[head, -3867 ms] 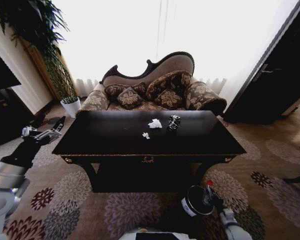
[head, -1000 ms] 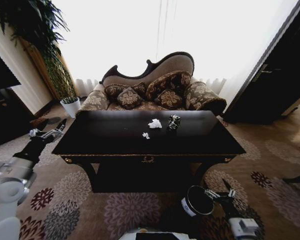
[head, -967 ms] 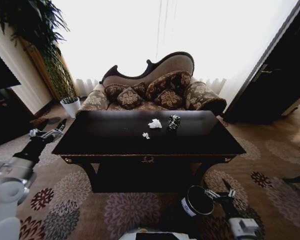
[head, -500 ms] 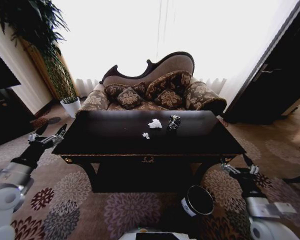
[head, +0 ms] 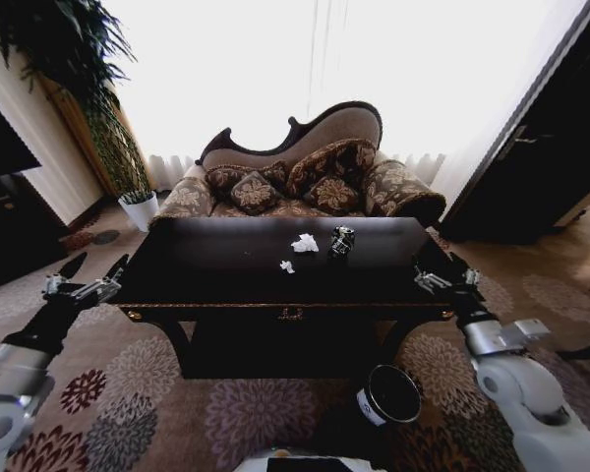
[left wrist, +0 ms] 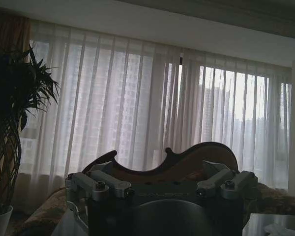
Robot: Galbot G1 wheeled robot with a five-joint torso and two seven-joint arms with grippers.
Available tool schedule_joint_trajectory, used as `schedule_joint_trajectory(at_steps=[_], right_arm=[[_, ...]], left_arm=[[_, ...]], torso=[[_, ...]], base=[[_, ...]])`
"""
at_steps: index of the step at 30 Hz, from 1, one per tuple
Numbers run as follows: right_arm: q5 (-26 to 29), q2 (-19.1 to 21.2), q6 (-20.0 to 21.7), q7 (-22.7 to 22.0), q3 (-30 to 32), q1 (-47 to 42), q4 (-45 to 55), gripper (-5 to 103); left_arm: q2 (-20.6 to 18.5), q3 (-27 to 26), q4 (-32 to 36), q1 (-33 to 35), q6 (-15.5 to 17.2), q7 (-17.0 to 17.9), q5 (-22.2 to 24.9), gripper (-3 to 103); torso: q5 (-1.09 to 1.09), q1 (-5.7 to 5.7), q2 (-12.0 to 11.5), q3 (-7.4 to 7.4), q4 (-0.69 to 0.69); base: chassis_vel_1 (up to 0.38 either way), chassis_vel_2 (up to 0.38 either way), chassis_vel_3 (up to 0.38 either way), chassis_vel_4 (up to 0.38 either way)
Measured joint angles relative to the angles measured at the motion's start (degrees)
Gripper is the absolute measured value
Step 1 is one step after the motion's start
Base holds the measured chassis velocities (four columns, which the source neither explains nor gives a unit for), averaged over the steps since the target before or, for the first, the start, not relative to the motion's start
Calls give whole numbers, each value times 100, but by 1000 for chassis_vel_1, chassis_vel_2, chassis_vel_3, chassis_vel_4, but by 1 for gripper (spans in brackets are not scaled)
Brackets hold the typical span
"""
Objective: Move to the front of the table and place the trash on the table into the trash bin.
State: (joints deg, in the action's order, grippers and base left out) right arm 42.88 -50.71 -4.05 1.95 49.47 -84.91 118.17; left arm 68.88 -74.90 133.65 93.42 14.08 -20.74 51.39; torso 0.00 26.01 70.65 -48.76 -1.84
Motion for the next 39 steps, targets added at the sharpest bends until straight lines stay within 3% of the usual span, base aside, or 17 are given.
schedule_joint_trajectory(at_steps=[11, 19, 22, 28, 32, 39], right_arm=[[321, 356, 185, 84, -313, 434, -578, 100], [462, 830, -88, 393, -990, 955, -1407, 100], [672, 1182, -218, 755, -1512, 1480, -1845, 100], [1209, 1516, -283, 1205, -2181, 2227, -2269, 100], [1339, 1748, -446, 1825, -2806, 2808, -2753, 100], [1396, 1754, -430, 2131, -3534, 3299, -2958, 100]], left_arm=[[-2, 175, 31, 36, -27, -52, -126, 100], [122, 55, 162, 218, -42, -75, -117, 100], [189, 11, 172, 268, -57, -86, -125, 100], [258, -53, 192, 327, -70, -96, -131, 100], [287, -166, 240, 434, -85, -109, -123, 100], [371, -314, 287, 578, -118, -124, -111, 100]], torso=[[-1, 0, 0, 0, -4], [-1, 0, 0, 0, -3], [-1, 0, 0, 0, -3], [-2, 1, 0, 0, -1], [-1, 0, 0, 0, -2], [-2, 0, 0, 0, -2]], base=[[0, 0, 0, 0], [0, 0, 0, 0], [0, 0, 0, 0], [0, 0, 0, 0], [0, 0, 0, 0], [0, 0, 0, 0]])
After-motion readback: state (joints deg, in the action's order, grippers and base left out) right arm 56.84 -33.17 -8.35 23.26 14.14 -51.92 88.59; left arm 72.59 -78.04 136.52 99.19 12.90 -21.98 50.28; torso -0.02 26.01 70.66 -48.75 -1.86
